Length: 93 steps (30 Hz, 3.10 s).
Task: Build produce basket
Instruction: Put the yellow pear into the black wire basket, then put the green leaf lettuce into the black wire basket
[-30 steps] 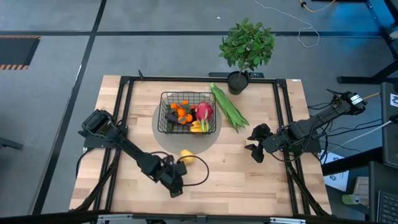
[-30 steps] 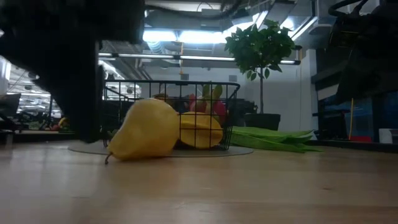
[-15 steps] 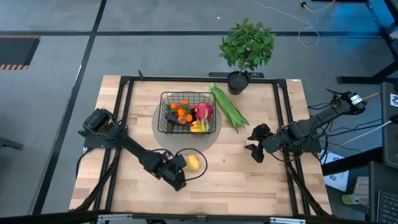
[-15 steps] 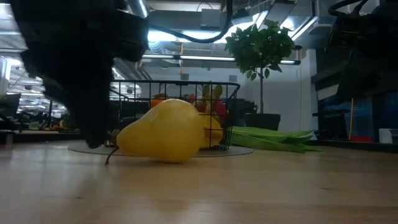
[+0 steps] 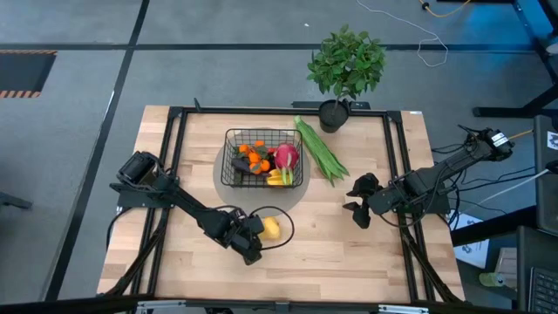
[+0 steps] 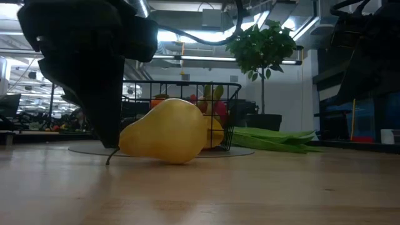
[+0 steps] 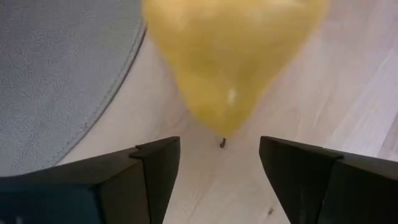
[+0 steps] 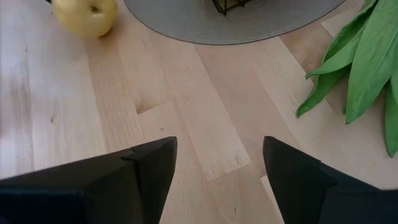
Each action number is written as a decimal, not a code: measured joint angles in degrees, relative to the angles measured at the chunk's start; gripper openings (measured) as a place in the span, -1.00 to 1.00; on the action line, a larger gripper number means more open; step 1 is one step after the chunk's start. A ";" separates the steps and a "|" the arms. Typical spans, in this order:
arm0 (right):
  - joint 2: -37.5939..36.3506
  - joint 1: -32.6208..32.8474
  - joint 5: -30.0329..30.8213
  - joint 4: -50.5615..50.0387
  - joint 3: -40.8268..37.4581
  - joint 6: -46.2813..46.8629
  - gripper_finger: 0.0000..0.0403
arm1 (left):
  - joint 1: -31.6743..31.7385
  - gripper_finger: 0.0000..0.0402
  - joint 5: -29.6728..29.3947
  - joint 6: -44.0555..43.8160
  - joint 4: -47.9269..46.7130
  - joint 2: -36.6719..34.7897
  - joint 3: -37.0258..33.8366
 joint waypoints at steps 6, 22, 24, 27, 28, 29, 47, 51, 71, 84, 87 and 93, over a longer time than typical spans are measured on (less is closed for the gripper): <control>0.00 0.01 0.00 0.00 0.00 0.05 0.13 | 0.48 0.05 -0.57 0.04 -0.31 0.81 -0.02; -0.02 0.02 -0.01 0.42 0.00 0.21 0.13 | 2.15 0.04 -0.71 -8.02 -3.69 2.84 0.02; -0.02 0.02 -0.03 0.42 0.00 0.21 0.13 | 2.21 0.00 -0.61 -8.02 -3.61 2.84 0.02; -0.02 0.02 -0.02 0.42 0.00 0.21 0.13 | 2.19 -0.12 -0.59 -8.00 -2.79 2.85 0.02; -0.02 0.02 -0.03 0.42 0.00 0.19 0.13 | 2.21 -0.18 -0.46 -8.00 -2.64 2.84 0.02; -0.02 0.02 -0.01 0.42 0.00 0.18 0.13 | 2.19 -0.24 -0.36 -8.02 -2.54 2.86 0.02; -0.02 0.02 -0.03 0.41 0.00 0.03 0.13 | 1.42 -1.00 -0.52 -7.64 -0.01 2.60 0.71; -0.02 0.02 0.00 0.42 0.00 0.05 0.13 | 0.85 -1.00 -2.85 -1.65 0.14 0.32 4.52; -0.02 0.02 -0.03 0.66 0.00 0.03 0.13 | 10.71 -1.00 -27.32 25.22 -33.49 -4.34 33.46; -0.02 0.02 -0.03 0.68 0.00 -0.17 0.13 | 20.04 -1.00 -26.11 6.99 -65.17 -4.28 34.01; -0.02 0.02 -0.03 0.68 0.00 -0.13 0.13 | 21.52 -0.94 -23.42 8.42 -64.97 -4.28 34.01; -0.02 0.02 -0.03 0.70 0.00 1.27 0.13 | 23.83 -0.61 -21.31 8.74 -65.16 -4.28 34.01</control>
